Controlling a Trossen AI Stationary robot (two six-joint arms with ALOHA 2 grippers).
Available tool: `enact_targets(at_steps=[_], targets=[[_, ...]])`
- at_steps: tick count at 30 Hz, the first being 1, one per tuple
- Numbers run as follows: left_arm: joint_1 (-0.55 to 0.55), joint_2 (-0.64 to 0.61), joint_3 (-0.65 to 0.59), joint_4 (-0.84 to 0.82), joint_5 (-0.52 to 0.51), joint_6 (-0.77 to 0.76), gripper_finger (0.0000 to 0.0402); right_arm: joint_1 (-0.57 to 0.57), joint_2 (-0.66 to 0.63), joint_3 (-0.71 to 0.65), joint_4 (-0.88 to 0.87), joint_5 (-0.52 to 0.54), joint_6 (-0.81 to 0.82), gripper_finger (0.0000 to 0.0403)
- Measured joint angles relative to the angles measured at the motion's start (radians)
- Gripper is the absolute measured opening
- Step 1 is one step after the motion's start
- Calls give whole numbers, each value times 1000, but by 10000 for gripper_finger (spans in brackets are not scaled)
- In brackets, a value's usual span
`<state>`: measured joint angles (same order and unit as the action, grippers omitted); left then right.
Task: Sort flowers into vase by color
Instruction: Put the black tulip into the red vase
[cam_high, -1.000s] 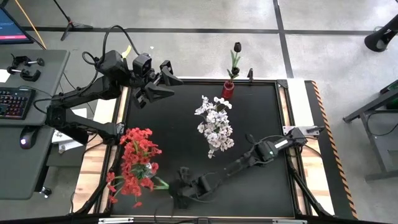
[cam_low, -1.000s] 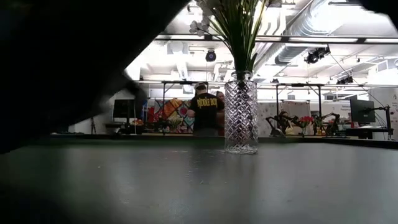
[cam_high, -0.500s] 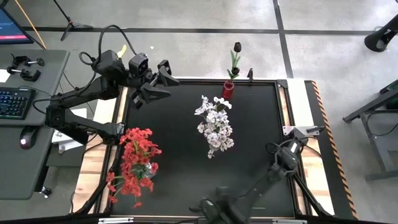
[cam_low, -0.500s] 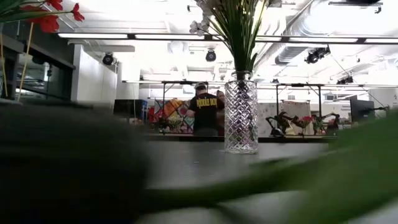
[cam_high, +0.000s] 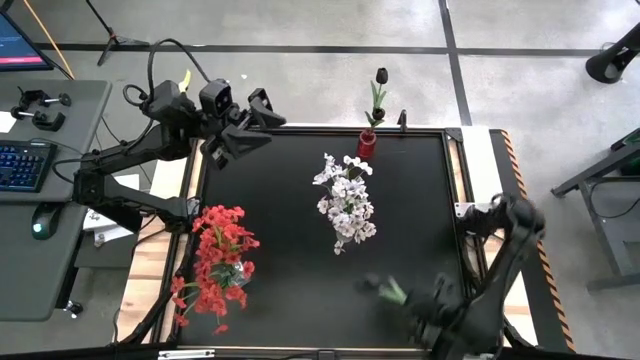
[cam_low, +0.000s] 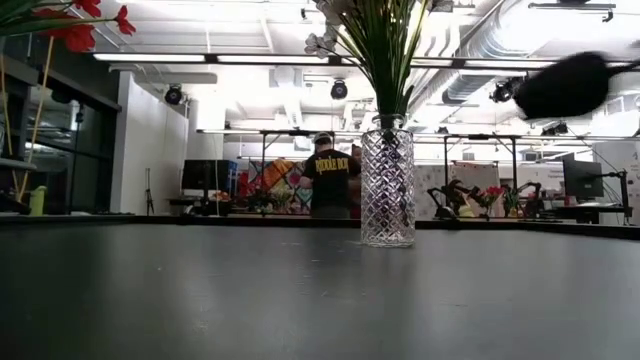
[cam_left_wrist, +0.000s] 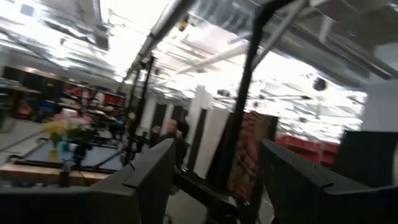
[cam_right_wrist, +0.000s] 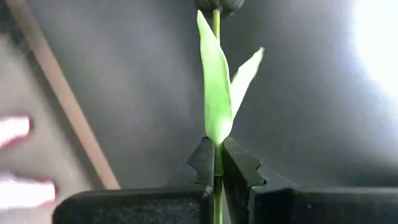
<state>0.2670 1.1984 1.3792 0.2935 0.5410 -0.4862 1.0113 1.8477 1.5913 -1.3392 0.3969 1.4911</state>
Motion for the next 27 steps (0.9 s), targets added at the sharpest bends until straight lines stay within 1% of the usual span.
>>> enact_targets(at_steps=[3, 6, 10, 13, 15, 18, 21, 22, 23, 25, 27], targets=[[0, 1, 0, -2, -67, 0, 216, 13, -158, -196, 20, 81, 127, 0], [0, 1, 0, 0, -133, 0, 216, 6, -308, -356, 30, 172, 229, 0], [0, 1, 0, -1, -213, -6, 216, -28, -491, -525, 29, 352, 356, 0], [0, 1, 0, 0, -243, 8, 216, -77, -618, -625, 29, 539, 394, 0], [0, 3, 0, -4, -268, 47, 216, -122, -704, -681, 30, 689, 396, 0], [0, 11, 0, -8, -348, 132, 216, -212, -839, -756, 31, 925, 393, 0], [4, 26, 0, -12, -448, 259, 216, -319, -988, -825, 22, 1129, 398, 0], [11, 33, 1, -10, -478, 305, 216, -357, -1040, -846, 19, 1162, 404, 0], [20, 41, 1, -12, -497, 348, 216, -393, -1092, -865, 8, 1168, 418, 0], [50, 65, 1, -8, -506, 415, 216, -458, -1188, -902, -12, 1171, 425, 0], [92, 95, 2, -1, -502, 436, 216, -482, -1276, -937, -14, 1170, 449, 0]])
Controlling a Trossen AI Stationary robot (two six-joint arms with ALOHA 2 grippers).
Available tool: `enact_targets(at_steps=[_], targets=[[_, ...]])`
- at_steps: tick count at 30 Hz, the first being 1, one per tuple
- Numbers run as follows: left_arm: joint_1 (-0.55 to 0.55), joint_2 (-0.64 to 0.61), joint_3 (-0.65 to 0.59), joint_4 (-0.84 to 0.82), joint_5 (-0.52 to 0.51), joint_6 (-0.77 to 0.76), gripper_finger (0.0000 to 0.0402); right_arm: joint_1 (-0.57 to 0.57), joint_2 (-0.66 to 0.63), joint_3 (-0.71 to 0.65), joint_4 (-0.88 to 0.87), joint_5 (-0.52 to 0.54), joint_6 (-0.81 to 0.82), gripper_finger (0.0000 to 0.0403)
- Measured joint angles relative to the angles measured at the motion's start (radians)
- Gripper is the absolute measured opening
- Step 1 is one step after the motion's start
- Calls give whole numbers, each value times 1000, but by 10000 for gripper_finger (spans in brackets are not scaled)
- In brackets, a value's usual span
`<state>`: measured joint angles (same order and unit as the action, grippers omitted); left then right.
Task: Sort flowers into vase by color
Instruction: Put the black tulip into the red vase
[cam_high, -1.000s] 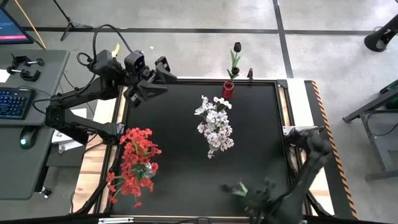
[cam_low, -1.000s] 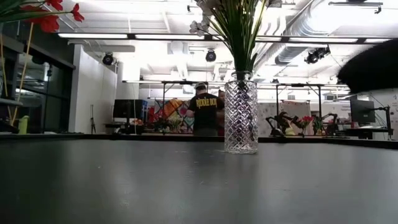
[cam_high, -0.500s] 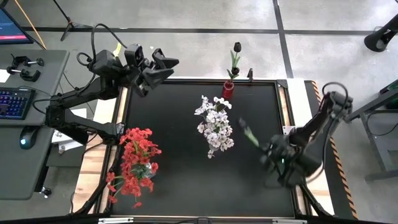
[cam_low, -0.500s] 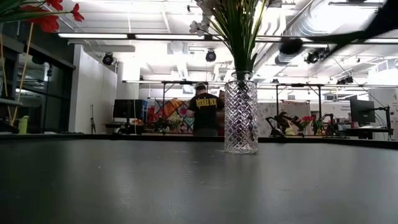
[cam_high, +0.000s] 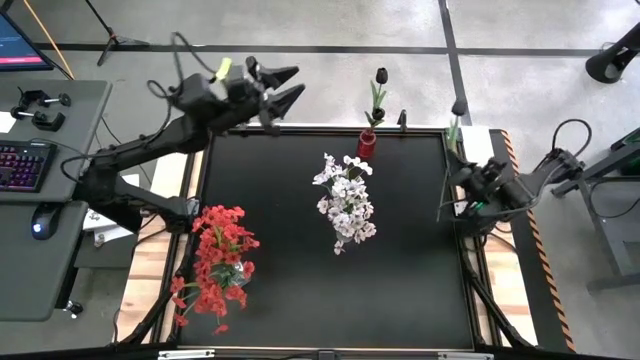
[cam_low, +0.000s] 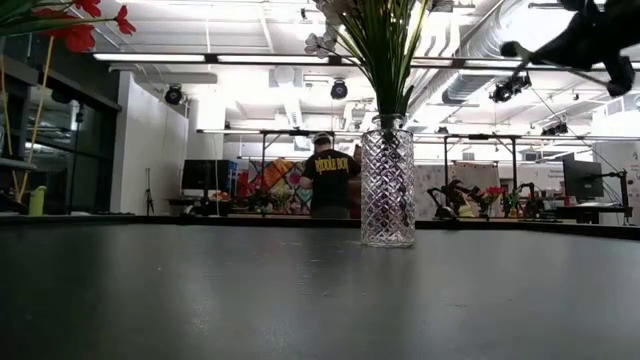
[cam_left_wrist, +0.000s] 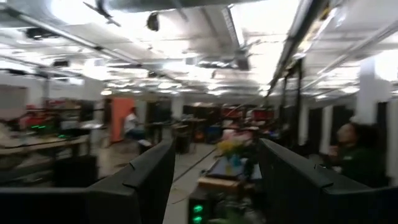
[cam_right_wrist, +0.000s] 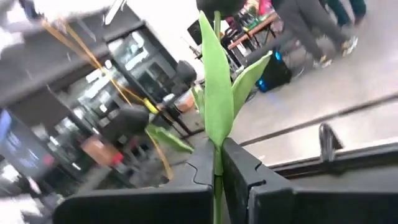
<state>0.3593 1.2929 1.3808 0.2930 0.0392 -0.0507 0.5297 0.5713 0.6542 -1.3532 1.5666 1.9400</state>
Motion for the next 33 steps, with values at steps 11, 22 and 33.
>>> enact_targets(at_steps=[11, 22, 33], targets=[[313, 257, 127, 296, 250, -278, 216, -32, -49, 19, 938, -123, -1042, 0], [336, 429, 349, 313, 334, -495, 216, -675, -93, 13, 1503, -1117, -1787, 0], [293, 433, 356, 303, 329, -495, 216, -1436, 398, -208, 2463, -1870, -1451, 0]])
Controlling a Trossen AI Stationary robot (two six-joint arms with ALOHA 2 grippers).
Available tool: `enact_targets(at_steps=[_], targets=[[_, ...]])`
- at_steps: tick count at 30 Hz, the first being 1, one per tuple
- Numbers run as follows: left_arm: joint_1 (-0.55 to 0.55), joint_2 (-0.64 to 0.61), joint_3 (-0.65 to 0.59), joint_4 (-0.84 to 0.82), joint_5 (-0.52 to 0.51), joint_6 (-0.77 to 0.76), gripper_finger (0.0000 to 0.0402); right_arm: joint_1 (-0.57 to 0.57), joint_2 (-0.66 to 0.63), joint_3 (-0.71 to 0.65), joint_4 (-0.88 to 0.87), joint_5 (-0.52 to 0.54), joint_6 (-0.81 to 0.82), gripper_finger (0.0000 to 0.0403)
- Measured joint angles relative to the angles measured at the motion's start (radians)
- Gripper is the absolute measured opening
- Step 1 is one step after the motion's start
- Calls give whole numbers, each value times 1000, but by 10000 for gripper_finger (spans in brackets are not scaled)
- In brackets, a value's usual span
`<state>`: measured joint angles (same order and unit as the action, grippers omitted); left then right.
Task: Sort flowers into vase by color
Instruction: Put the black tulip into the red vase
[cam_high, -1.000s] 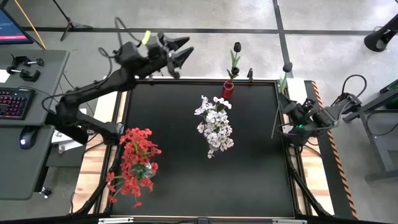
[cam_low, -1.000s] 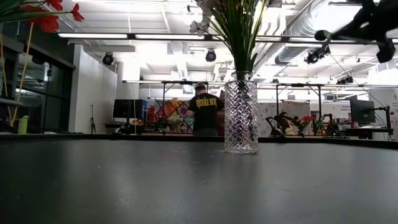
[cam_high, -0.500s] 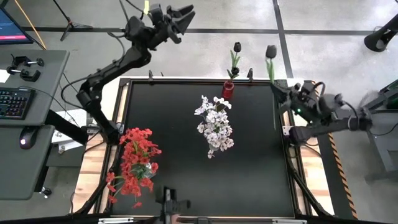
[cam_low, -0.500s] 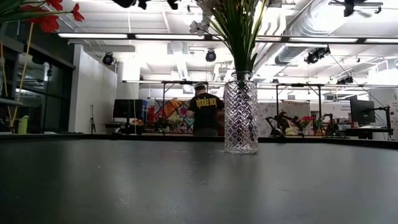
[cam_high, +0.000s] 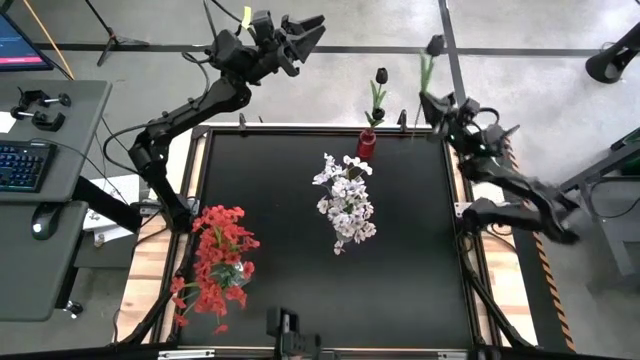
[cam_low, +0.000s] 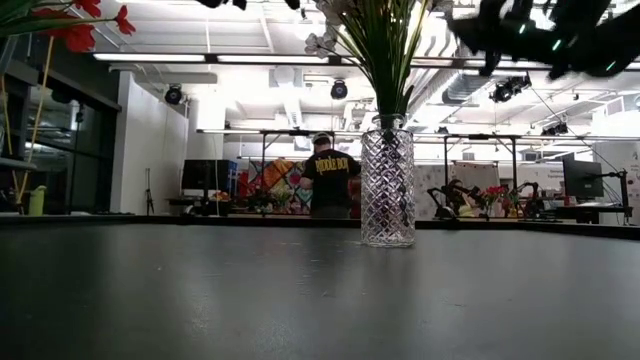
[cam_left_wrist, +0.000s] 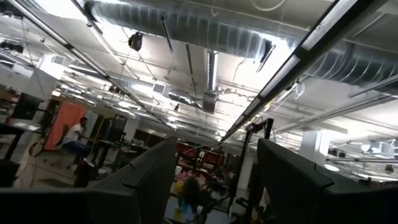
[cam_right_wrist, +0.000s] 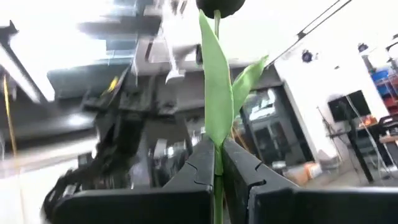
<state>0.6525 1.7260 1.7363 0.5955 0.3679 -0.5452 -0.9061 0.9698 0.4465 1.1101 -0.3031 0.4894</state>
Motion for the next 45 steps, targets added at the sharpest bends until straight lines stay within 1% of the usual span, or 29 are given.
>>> enact_targets(at_steps=[2, 5, 8, 10, 13, 16, 19, 21, 28, 31, 45], targets=[[5, 0, 0, -28, 0, 16, 216, -62, 157, 0, 203, -42, 82, 0], [21, 0, 0, -74, 13, 34, 216, -77, 403, 73, 449, -77, 173, 0], [46, 0, 0, -100, 21, 39, 216, -76, 580, 191, 459, -124, 166, 0], [67, 0, 0, -117, 43, 55, 216, -69, 670, 274, 453, -136, 149, 0], [92, 0, 0, -142, 81, 54, 216, -72, 759, 386, 462, -147, 124, 0], [110, 0, 0, -157, 116, 52, 216, -80, 840, 475, 459, -191, 136, 0], [122, 0, 0, -162, 129, 52, 216, -81, 888, 530, 461, -223, 140, 0], [127, 0, 0, -162, 129, 52, 216, -81, 905, 536, 462, -225, 142, 0], [142, 0, 0, -165, 131, 57, 216, -80, 913, 468, 461, -221, 138, 0], [141, 0, 0, -165, 129, 57, 216, -70, 913, 447, 461, -178, 120, 0], [133, 0, 0, -165, 124, 49, 216, -22, 913, 467, 459, -168, 41, 0]])
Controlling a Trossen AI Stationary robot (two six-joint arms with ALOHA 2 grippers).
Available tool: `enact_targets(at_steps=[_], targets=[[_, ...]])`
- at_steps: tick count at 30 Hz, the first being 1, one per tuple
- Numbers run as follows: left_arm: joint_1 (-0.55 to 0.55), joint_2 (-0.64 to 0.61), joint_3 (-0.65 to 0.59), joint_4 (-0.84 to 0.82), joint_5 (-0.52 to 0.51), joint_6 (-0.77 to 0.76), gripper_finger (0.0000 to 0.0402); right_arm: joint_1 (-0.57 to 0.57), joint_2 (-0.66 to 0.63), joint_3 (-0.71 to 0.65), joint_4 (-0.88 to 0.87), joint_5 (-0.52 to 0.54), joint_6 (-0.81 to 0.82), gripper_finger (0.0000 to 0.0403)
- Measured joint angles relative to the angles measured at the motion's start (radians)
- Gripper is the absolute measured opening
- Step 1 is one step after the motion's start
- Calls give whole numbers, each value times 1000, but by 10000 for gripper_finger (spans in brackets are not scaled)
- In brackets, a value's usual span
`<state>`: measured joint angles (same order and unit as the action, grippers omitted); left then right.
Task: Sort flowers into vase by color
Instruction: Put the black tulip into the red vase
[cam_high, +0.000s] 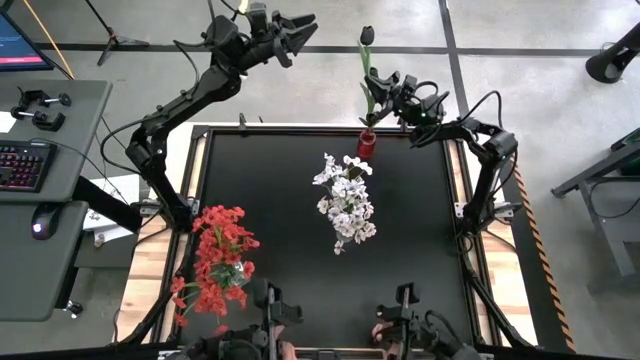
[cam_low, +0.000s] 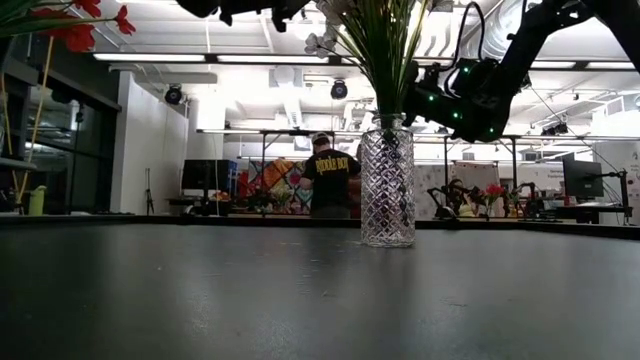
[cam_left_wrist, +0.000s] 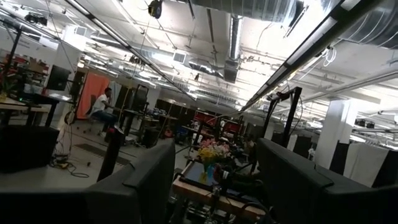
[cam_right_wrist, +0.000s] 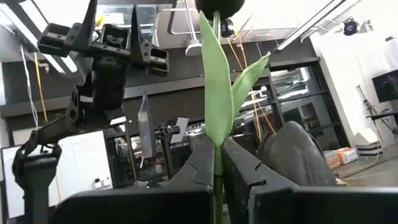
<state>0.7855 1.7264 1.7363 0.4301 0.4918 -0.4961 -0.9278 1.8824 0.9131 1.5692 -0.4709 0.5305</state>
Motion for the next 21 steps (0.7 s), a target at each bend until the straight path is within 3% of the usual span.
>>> enact_targets(at_steps=[21], targets=[[-1, 0, 0, -45, 4, 36, 216, -3, 0, -1, -106, -62, -87, 0]])
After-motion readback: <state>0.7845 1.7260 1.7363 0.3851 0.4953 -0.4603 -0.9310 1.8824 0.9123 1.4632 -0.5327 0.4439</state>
